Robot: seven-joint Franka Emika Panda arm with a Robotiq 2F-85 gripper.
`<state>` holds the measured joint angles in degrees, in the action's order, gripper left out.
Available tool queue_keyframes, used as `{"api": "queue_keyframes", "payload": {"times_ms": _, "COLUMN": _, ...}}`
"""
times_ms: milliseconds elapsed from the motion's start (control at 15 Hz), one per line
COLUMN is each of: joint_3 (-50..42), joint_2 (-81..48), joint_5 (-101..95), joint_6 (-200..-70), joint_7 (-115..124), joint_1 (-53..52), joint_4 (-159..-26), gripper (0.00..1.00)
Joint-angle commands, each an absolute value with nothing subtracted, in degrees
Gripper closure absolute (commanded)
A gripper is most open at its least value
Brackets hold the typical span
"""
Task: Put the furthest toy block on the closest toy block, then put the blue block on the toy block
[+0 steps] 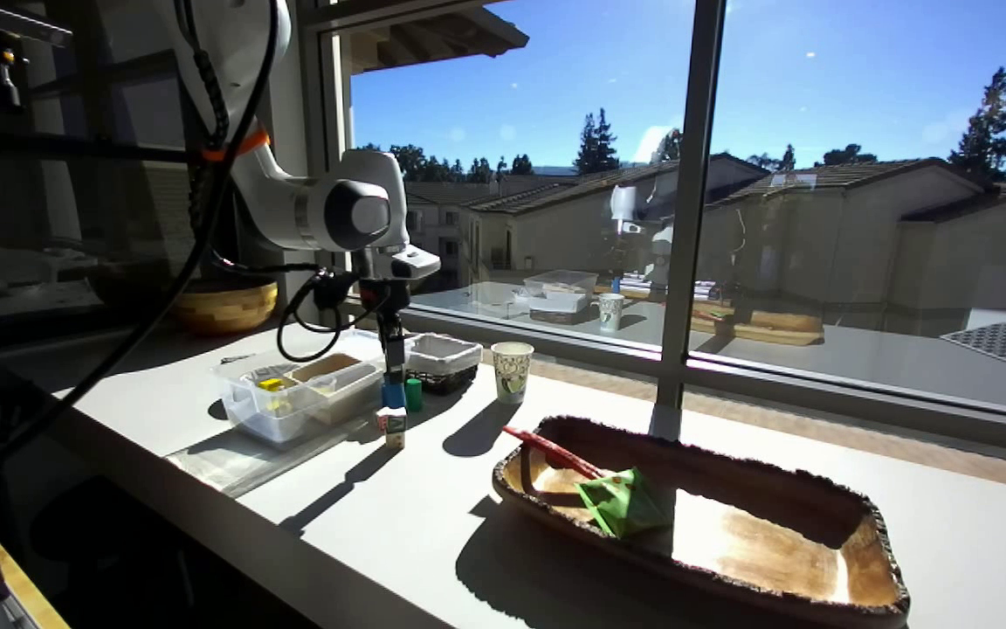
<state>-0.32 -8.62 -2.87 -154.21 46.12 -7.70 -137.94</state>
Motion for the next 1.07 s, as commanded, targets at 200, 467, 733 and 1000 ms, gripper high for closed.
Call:
{"api": "queue_keyframes", "payload": {"times_ms": 200, "joint_3": 0.23, "joint_2": -9.27, "joint_5": -0.14, "joint_6": -155.8, "joint_7": 42.85, "joint_1": -6.89, "joint_4": -138.15, "gripper": 0.91}}
{"api": "queue_keyframes", "payload": {"times_ms": 467, "joint_3": 0.46, "joint_2": -9.57, "joint_5": 1.22, "joint_6": -156.13, "joint_7": 40.87, "joint_1": -6.62, "joint_4": -137.86, "gripper": 0.91}}
{"api": "queue_keyframes", "payload": {"times_ms": 733, "joint_3": 0.82, "joint_2": -10.35, "joint_5": 3.87, "joint_6": -156.76, "joint_7": 38.08, "joint_1": -6.33, "joint_4": -137.43, "gripper": 0.91}}
{"api": "queue_keyframes", "payload": {"times_ms": 1000, "joint_3": 0.93, "joint_2": -11.01, "joint_5": 6.15, "joint_6": -157.01, "joint_7": 35.9, "joint_1": -6.29, "joint_4": -137.06, "gripper": 0.91}}
